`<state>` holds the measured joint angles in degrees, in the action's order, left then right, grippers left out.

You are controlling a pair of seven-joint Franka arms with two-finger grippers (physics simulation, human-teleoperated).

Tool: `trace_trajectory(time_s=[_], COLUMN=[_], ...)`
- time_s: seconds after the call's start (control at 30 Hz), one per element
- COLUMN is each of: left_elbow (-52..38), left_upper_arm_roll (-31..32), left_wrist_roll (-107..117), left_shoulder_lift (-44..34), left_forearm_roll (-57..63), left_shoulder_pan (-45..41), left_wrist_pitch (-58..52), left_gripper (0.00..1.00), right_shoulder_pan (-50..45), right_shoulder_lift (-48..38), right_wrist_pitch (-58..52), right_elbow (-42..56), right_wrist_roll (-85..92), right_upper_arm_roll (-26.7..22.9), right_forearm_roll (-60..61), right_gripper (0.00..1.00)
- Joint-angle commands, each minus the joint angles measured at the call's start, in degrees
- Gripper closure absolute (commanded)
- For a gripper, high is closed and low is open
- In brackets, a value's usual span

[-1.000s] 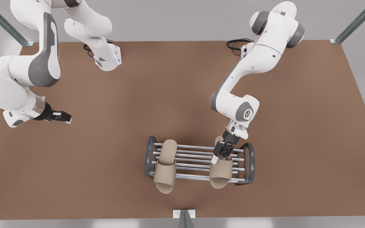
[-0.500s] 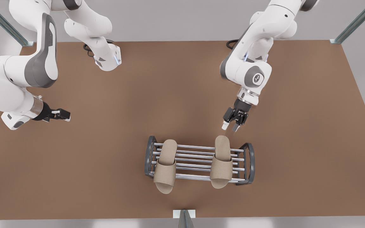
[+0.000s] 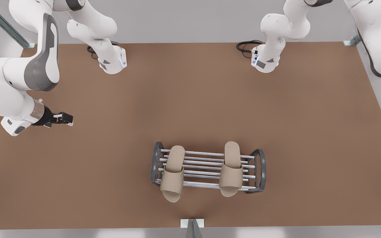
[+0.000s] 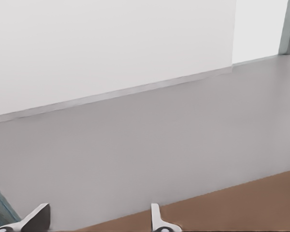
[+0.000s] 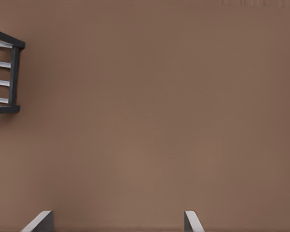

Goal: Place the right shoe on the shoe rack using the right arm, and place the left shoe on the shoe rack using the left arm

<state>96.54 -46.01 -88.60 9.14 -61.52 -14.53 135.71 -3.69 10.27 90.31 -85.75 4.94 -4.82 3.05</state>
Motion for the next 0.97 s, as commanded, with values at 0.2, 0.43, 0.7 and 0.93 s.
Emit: trace_trajectory(time_s=[0.2,0.43,0.7,0.93], left_elbow=[-29.39,-10.67,-10.76,-10.84], left_upper_arm_roll=[11.45,42.76,44.52,44.96], left_wrist_roll=[69.96,82.72,104.6,108.2], left_shoulder_lift=[12.48,-5.63,-1.41,-0.35], left_forearm_roll=[48.67,59.67,60.38,60.46], left_shoulder_pan=[-9.13,10.48,10.13,10.13], left_wrist_pitch=[-55.64,-41.93,-44.04,-43.95], left_gripper=[0.0,0.0,0.0,0.0], right_shoulder_pan=[0.0,0.0,0.0,0.0], right_shoulder_lift=[-0.07,-0.07,-0.07,-0.07], right_wrist_pitch=[0.13,0.13,0.13,0.04], right_elbow=[-0.03,0.05,0.05,0.05], right_wrist_roll=[2.36,2.27,2.27,2.35], right_upper_arm_roll=[-0.02,-0.02,-0.02,-0.02], right_forearm_roll=[0.11,0.11,0.11,0.11], right_gripper=[0.0,0.0,0.0,0.0])
